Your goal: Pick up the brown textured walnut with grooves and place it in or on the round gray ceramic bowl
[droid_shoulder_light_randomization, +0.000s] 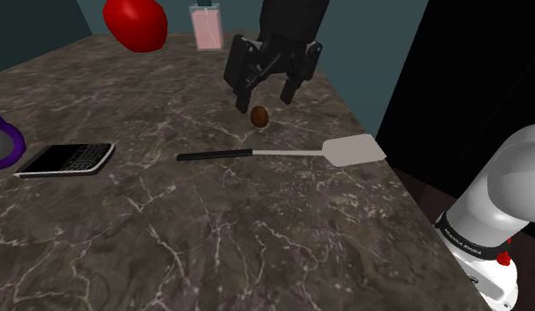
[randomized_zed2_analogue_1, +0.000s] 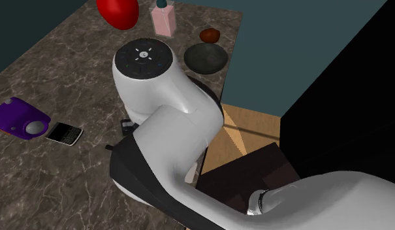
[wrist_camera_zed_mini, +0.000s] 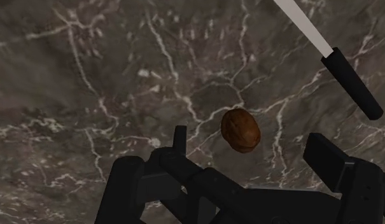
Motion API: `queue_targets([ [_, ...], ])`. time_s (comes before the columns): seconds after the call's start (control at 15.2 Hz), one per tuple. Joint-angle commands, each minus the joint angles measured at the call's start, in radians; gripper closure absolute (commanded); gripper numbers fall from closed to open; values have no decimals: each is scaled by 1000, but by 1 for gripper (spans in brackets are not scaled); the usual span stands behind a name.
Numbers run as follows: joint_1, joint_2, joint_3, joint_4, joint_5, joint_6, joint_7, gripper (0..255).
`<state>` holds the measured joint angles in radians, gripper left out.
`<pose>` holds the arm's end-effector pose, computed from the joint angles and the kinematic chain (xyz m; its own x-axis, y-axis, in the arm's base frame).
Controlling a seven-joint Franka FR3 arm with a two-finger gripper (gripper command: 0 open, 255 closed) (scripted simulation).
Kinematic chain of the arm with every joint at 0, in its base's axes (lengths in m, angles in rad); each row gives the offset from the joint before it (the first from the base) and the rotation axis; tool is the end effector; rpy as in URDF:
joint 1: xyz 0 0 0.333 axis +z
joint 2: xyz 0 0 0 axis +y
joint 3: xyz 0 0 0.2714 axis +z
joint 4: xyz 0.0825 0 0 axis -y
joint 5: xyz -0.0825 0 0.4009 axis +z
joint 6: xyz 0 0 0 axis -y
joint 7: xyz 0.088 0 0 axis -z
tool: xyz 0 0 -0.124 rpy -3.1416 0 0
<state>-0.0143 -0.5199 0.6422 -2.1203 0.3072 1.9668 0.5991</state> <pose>0.3659 0.3362 0.5392 0.9695 -0.0906 0.2279 -0.0547 -0.9857 -0.1593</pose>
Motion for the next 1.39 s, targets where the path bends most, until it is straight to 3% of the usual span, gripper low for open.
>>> queue_targets([
  [0.0,-2,9,11,-17,0,28,3,0],
  [0.13,-5,20,24,-41,0,63,5,0],
  [0.66,-5,21,24,-40,0,63,5,0],
  [0.73,-5,21,24,-40,0,63,5,255],
  [1.32,-5,20,24,-41,0,63,5,255],
])
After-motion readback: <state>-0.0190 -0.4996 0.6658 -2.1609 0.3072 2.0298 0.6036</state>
